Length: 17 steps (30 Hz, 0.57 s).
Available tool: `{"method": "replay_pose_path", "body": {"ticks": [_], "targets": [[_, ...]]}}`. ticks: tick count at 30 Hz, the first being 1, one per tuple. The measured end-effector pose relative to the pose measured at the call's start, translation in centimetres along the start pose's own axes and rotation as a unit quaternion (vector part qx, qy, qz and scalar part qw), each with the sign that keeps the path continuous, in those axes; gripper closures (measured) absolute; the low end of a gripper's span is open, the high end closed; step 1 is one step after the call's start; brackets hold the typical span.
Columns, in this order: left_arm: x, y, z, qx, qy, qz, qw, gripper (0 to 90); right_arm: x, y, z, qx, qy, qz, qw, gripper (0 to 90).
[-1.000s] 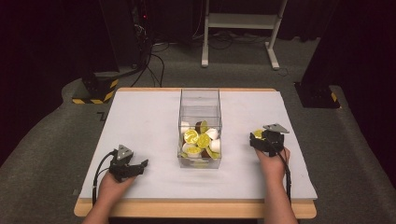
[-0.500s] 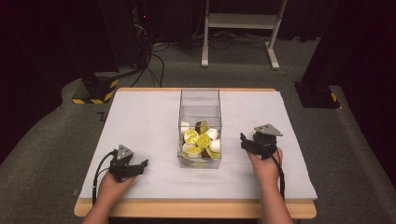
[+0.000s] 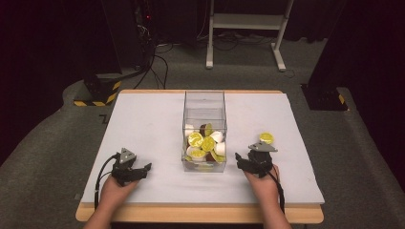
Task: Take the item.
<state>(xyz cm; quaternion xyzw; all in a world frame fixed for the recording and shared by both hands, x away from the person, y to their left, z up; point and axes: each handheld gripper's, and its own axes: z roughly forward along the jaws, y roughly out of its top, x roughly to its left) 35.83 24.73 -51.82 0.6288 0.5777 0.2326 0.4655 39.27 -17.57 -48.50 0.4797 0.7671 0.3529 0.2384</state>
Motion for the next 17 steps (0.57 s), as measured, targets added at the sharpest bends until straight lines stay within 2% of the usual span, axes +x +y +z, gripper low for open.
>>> {"method": "replay_pose_path", "body": {"ticks": [5,7,17], "targets": [[-0.1,0.0,0.1,-0.005,0.0,-0.005,1.0,27.3,0.5,-1.3,1.3,0.038,0.002,-0.006,0.9993,28.6],[0.0,0.0,0.1,-0.003,0.0,-0.005,1.0,27.3,0.6,-1.2,1.3,0.03,0.0,-0.011,0.9995,29.2],[0.0,0.0,0.1,-0.003,-0.001,-0.005,1.0,27.2,0.7,-1.3,1.3,0.032,-0.003,-0.01,0.9994,27.9]]}}
